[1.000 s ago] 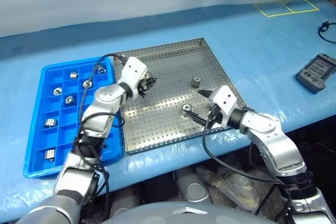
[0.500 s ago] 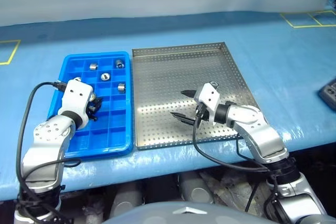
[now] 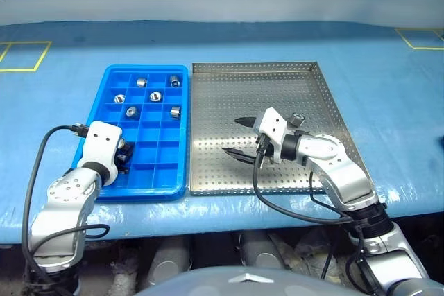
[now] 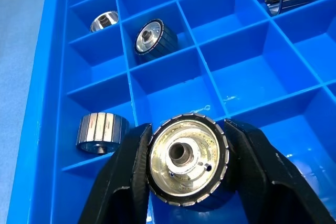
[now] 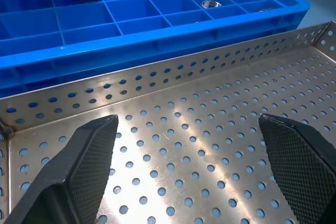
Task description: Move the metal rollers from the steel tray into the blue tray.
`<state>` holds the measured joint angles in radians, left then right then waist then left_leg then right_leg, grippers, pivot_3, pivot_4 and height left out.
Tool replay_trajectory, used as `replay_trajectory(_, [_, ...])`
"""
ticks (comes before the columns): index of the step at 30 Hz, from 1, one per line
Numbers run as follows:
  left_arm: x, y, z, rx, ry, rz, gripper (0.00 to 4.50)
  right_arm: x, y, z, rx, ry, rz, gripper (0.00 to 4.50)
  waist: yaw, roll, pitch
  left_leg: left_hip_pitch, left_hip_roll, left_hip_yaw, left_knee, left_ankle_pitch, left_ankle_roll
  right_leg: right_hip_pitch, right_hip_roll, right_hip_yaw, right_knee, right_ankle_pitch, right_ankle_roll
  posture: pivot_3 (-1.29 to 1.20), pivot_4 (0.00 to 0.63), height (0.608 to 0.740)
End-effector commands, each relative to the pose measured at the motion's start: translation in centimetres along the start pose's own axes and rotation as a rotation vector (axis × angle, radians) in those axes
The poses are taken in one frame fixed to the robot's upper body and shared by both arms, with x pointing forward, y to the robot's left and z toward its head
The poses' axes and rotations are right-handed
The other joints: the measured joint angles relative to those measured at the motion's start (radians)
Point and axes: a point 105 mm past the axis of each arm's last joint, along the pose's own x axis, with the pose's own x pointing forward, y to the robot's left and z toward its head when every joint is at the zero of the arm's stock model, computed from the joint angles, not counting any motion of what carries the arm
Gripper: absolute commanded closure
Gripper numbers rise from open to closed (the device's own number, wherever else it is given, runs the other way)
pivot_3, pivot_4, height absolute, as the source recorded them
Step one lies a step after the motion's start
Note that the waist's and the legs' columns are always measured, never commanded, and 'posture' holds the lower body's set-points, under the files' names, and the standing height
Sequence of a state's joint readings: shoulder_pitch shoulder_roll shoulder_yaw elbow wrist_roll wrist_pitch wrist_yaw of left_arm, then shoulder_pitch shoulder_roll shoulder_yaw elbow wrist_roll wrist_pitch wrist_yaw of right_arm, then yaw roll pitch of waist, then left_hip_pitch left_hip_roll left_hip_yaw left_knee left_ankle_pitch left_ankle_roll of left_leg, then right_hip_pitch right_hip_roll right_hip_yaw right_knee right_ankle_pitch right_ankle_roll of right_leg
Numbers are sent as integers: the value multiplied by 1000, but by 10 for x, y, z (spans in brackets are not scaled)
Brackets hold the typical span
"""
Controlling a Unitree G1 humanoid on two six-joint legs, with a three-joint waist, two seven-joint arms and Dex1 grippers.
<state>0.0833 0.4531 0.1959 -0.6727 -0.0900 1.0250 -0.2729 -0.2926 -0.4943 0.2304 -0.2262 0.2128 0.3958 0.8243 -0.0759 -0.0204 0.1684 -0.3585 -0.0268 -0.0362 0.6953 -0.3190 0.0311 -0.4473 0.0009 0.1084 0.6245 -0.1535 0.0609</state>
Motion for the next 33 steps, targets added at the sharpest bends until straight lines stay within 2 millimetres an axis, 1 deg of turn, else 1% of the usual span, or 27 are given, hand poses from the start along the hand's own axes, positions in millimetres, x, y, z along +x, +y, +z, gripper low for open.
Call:
replay_trajectory(1, [-4, 4, 8, 0, -41, 19, 2595, -2, -2, 10, -35, -33, -8, 0, 0, 0, 0, 0, 0, 0, 0, 0, 0, 0, 0, 0, 0, 0, 0, -45, 150, 740])
replay_trajectory(2, [-4, 3, 8, -1, -39, 15, 2595, -2, -2, 10, -36, -32, -9, 0, 0, 0, 0, 0, 0, 0, 0, 0, 0, 0, 0, 0, 0, 0, 0, -45, 150, 740])
replay_trajectory(4, [-3, 2, 7, 7, -34, 9, 1871, -2, -2, 10, -36, -32, -11, 0, 0, 0, 0, 0, 0, 0, 0, 0, 0, 0, 0, 0, 0, 0, 0, -49, 150, 740])
replay_trajectory(5, [-3, 2, 7, 8, -34, 8, 1660, -3, -2, 10, -37, -33, -13, 0, 0, 0, 0, 0, 0, 0, 0, 0, 0, 0, 0, 0, 0, 0, 0, -49, 150, 740])
replay_trajectory(8, [-2, 5, 8, 0, -37, 29, 688, -3, -3, 10, -37, -33, -19, 0, 0, 0, 0, 0, 0, -1, 0, 0, 0, 0, 0, -1, 0, 0, 0, -53, 150, 740])
replay_trajectory(10, [-1, 5, 14, -13, -66, 30, 118, -4, -4, 10, -39, -32, -27, 0, 3, 0, 0, 0, 0, -1, 0, 0, 0, 1, 0, -1, 0, 0, 0, -62, 150, 740])
replay_trajectory(13, [-1, -2, 29, -14, -141, -15, 118, -6, -7, 11, -42, -38, -56, 0, 5, 0, 0, 0, -1, -1, 1, 0, 0, 1, -1, -2, 0, 0, 0, -71, 150, 740])
replay_trajectory(14, [-2, -8, 37, -10, -184, -45, 118, -7, -9, 12, -43, -39, -74, 0, 4, 0, 0, 0, -1, -1, 1, 0, 0, 1, -1, -2, 0, 0, 0, -86, 150, 740])
replay_trajectory(16, [-3, -30, 62, -4, -315, -170, 118, -13, -15, 10, -43, -29, -116, 0, 3, 0, 0, 0, 0, -1, 1, 0, 0, 1, -1, -2, 0, 0, -1, -102, 150, 740])
replay_trajectory(18, [-9, -60, 90, -3, -468, -338, 118, -22, -22, 6, -44, -5, -163, 0, 7, 0, 0, 0, -1, -1, 1, 0, 0, 1, -1, -2, 0, 0, -1, -114, 150, 740])
replay_trajectory(20, [-14, -82, 103, 19, -546, -469, 118, -31, -28, 2, -45, 22, -210, 0, 5, 0, 0, -1, -2, -1, 1, 0, 0, 1, -2, -2, -1, 0, -1, -145, 150, 740])
replay_trajectory(23, [-19, -117, 106, 103, -575, -692, 118, -47, -37, -5, -46, 65, -285, 0, -10, 0, 0, -1, -2, 0, 1, 0, 1, 1, -2, -1, -1, 0, -1, -184, 150, 740])
replay_trajectory(25, [-20, -132, 104, 160, -571, -790, 118, -56, -42, -9, -45, 91, -335, 0, -26, 1, 0, -1, -1, 0, 1, 0, 1, 1, 0, -1, -1, 0, -1, -184, 150, 740])
replay_trajectory(27, [-15, -140, 103, 210, -557, -838, 118, -66, -53, -15, -36, 132, -425, 0, -45, 0, 0, -1, 0, 1, 1, 0, 1, 1, 6, 0, 0, -1, -1, -228, 150, 740])
replay_trajectory(29, [-10, -145, 102, 255, -548, -856, 118, -76, -66, -20, -26, 166, -536, 0, -67, 1, 0, 0, 0, 3, 2, 0, 1, 1, 7, 2, 0, -3, 5, -241, 150, 740])
replay_trajectory(31, [-7, -148, 104, 275, -555, -873, 118, -83, -76, -21, 10, 166, -624, 0, -85, 1, 0, 0, 0, 5, 2, 0, 1, 2, 8, 4, 0, -3, 6, -259, 150, 740])
replay_trajectory(33, [-4, -151, 106, 277, -567, -873, 118, -85, -83, -21, 67, 134, -694, 0, -107, 0, 0, 0, 0, 6, 3, 0, 1, 2, 8, 6, 0, -2, 7, -271, 150, 740])
